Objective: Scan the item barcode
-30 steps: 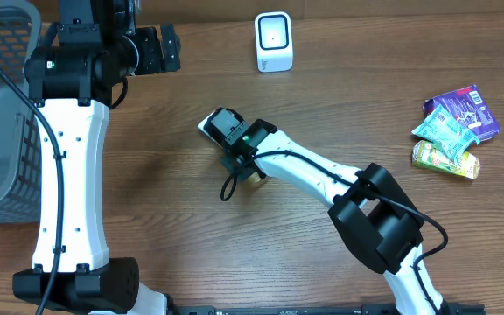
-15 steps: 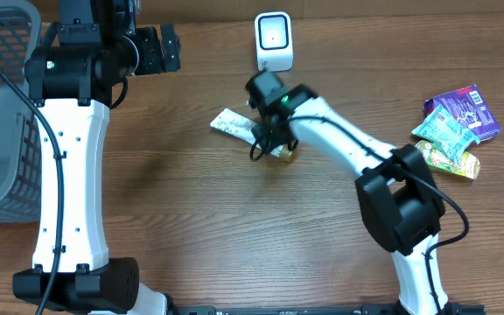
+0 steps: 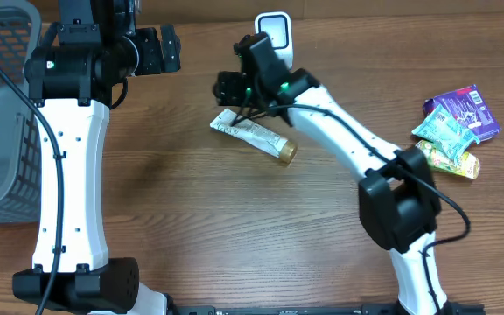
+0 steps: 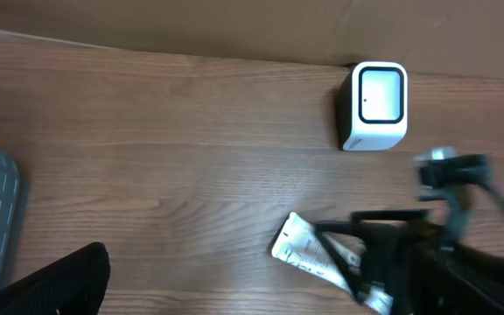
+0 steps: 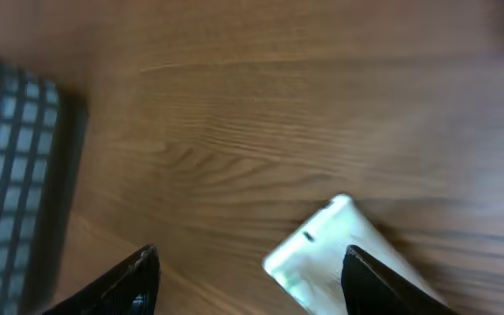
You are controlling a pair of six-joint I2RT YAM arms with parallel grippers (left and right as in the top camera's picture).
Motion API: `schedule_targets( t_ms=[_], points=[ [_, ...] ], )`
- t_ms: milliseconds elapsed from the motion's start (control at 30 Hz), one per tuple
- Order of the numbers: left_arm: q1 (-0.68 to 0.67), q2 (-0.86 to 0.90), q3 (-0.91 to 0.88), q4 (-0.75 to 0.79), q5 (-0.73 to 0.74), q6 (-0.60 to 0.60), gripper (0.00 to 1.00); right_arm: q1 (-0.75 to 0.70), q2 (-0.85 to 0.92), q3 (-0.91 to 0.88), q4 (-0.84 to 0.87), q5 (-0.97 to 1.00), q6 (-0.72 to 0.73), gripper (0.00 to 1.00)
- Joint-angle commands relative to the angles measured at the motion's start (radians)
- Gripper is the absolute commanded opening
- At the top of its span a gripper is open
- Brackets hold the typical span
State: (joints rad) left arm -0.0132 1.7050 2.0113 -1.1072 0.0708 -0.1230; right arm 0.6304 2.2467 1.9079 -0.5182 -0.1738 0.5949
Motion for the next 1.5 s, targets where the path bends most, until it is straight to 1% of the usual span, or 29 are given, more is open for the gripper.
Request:
schedule_targets(
  t_ms=[0, 33, 100, 200, 333, 433, 467, 600, 733, 767, 800, 867, 933, 1033, 1100, 1167, 1200, 1333, 1400, 1467],
  points=[
    [0.000, 0.008, 0.013, 0.000, 0.000, 0.018, 1.00, 0.031, 0.103, -0.028, 0.024, 0.041, 0.183, 0.67],
    [0.000, 0.008, 0.013, 0.000, 0.000, 0.018, 1.00, 0.035, 0.115, -0.029, 0.023, 0.039, 0.196, 0.67],
    [0.000, 0.008, 0.013, 0.000, 0.000, 0.018, 1.00, 0.044, 0.132, -0.029, 0.004, 0.016, 0.198, 0.64],
    [0.000, 0.008, 0.013, 0.000, 0.000, 0.018, 1.00, 0.056, 0.132, -0.028, -0.061, -0.006, 0.197, 0.63],
    [0.000, 0.008, 0.013, 0.000, 0.000, 0.019, 1.00, 0.048, 0.111, -0.027, -0.190, -0.136, 0.170, 0.63],
    [0.000, 0.008, 0.013, 0.000, 0.000, 0.018, 0.99, 0.031, 0.087, -0.027, -0.315, -0.202, 0.083, 0.63],
    [0.000, 0.008, 0.013, 0.000, 0.000, 0.018, 1.00, 0.021, 0.075, -0.027, -0.383, -0.205, 0.044, 0.63],
    [0.000, 0.008, 0.013, 0.000, 0.000, 0.018, 1.00, -0.014, 0.051, -0.027, -0.598, -0.178, -0.117, 0.64],
    [0.000, 0.008, 0.013, 0.000, 0.000, 0.018, 1.00, -0.050, 0.051, -0.027, -0.756, -0.135, -0.238, 0.64],
    [0.000, 0.008, 0.013, 0.000, 0.000, 0.018, 1.00, -0.060, 0.047, -0.027, -0.784, -0.130, -0.266, 0.61],
    [0.000, 0.008, 0.013, 0.000, 0.000, 0.018, 1.00, -0.072, 0.036, -0.027, -0.809, -0.114, -0.275, 0.55],
    [0.002, 0.008, 0.013, 0.000, -0.001, 0.018, 1.00, -0.083, 0.005, -0.027, -0.827, -0.102, -0.275, 0.54],
    [0.002, 0.008, 0.013, 0.000, 0.000, 0.018, 1.00, -0.094, -0.054, -0.027, -0.823, -0.100, -0.275, 0.57],
    [0.002, 0.008, 0.013, 0.000, 0.000, 0.018, 1.00, -0.122, -0.161, -0.027, -0.801, -0.095, -0.294, 0.64],
    [0.000, 0.008, 0.013, 0.000, 0.000, 0.018, 1.00, -0.167, -0.238, -0.027, -0.787, -0.097, -0.368, 0.70],
    [0.000, 0.008, 0.013, 0.000, 0.000, 0.018, 1.00, -0.210, -0.272, -0.027, -0.778, -0.100, -0.463, 0.81],
    [0.000, 0.008, 0.013, 0.000, 0.000, 0.019, 1.00, -0.229, -0.276, -0.027, -0.777, -0.111, -0.526, 0.84],
    [0.000, 0.008, 0.013, 0.000, 0.000, 0.018, 1.00, -0.301, -0.252, -0.042, -0.770, -0.188, -0.749, 0.88],
    [0.000, 0.008, 0.013, 0.000, 0.000, 0.018, 1.00, -0.333, -0.219, -0.043, -0.766, -0.257, -0.821, 0.88],
    [0.000, 0.008, 0.013, 0.000, 0.000, 0.018, 1.00, -0.357, -0.180, -0.043, -0.757, -0.328, -0.861, 0.88]
  ],
)
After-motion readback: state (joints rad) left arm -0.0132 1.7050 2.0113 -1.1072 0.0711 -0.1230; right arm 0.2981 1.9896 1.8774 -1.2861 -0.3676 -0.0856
